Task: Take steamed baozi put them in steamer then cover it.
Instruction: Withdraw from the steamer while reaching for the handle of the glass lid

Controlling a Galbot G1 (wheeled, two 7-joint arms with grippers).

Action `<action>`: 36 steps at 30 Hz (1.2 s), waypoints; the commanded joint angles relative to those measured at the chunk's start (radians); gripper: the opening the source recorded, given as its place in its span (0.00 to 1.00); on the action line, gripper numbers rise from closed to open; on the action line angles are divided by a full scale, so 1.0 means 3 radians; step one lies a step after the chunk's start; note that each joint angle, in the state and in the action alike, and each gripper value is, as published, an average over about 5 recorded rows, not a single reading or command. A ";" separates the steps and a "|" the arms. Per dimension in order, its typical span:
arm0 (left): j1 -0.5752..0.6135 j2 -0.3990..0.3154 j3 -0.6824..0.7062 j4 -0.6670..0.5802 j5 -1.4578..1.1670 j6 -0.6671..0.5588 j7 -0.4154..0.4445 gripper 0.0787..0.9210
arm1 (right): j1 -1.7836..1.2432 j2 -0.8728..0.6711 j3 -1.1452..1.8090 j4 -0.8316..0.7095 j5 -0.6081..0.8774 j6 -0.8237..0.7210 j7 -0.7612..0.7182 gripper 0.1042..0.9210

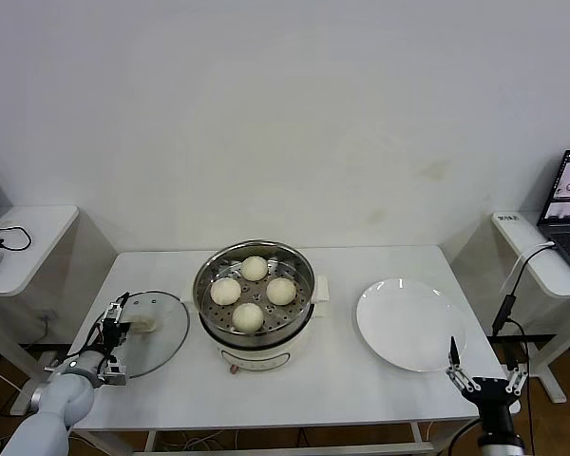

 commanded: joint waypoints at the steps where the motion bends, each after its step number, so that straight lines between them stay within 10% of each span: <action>1: -0.0030 0.0039 0.0059 -0.0021 -0.0221 0.0044 0.0150 0.88 | 0.0002 0.0007 -0.0002 -0.0021 -0.0014 0.0006 -0.0007 0.88; 36: -0.0089 0.0010 0.0114 -0.0059 -0.0293 0.0089 0.0198 0.88 | 0.0008 0.0029 -0.0049 -0.0073 -0.0089 0.0030 -0.0030 0.88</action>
